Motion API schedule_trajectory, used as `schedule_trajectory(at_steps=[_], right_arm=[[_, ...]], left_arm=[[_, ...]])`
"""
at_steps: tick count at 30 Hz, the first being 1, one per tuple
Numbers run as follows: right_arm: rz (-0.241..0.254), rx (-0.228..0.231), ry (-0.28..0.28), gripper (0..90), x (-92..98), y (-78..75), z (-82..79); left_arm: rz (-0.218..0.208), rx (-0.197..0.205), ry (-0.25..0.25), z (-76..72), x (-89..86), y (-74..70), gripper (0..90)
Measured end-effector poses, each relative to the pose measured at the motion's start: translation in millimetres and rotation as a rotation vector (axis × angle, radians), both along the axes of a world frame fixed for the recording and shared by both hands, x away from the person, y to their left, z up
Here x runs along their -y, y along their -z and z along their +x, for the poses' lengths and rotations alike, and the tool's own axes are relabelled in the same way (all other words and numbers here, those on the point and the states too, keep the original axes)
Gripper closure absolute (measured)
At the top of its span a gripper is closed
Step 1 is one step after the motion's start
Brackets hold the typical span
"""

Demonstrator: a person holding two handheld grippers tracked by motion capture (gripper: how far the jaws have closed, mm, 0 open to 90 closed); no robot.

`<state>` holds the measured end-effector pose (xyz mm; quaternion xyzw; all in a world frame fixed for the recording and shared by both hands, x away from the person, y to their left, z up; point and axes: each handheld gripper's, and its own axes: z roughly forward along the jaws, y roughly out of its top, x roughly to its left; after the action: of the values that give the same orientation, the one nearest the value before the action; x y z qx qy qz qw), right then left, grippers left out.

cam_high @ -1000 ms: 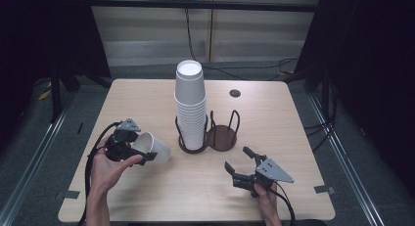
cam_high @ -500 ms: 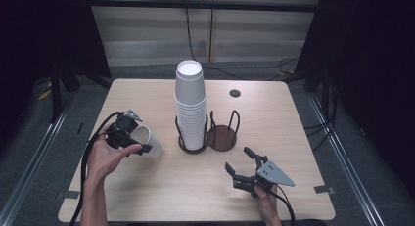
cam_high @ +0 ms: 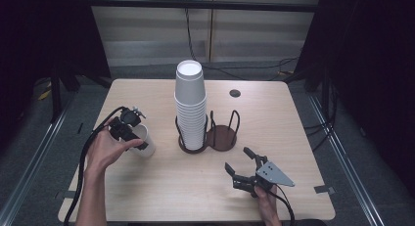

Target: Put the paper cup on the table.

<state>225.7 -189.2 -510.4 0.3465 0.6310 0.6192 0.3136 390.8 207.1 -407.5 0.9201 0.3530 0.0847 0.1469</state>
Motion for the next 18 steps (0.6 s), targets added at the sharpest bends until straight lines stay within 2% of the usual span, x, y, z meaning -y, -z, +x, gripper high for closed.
schedule_trajectory(at_steps=[5, 7, 11, 14, 18], right_arm=[[-0.001, 0.0, -0.001, 14.3, 0.0, 0.0, 0.0], [-0.001, -0.001, -0.001, 14.3, -0.1, 0.0, 0.1], [-0.002, -0.001, -0.002, 14.3, -0.3, -0.1, 0.1], [-0.002, -0.001, -0.002, 14.3, -0.3, 0.0, 0.0], [-0.002, -0.001, -0.002, 14.3, -0.2, 0.0, 0.1]], left_arm=[[-0.008, 0.006, -0.008, 4.2, 1.4, 2.4, 9.1], [0.002, 0.007, -0.01, 5.5, 1.4, 1.9, 9.1], [-0.014, 0.017, -0.016, 7.7, 2.2, 4.2, 7.9], [-0.037, 0.048, -0.015, 8.0, 3.0, 7.2, 7.1], [-0.101, 0.078, -0.043, 7.0, -0.1, 11.6, 6.4]])
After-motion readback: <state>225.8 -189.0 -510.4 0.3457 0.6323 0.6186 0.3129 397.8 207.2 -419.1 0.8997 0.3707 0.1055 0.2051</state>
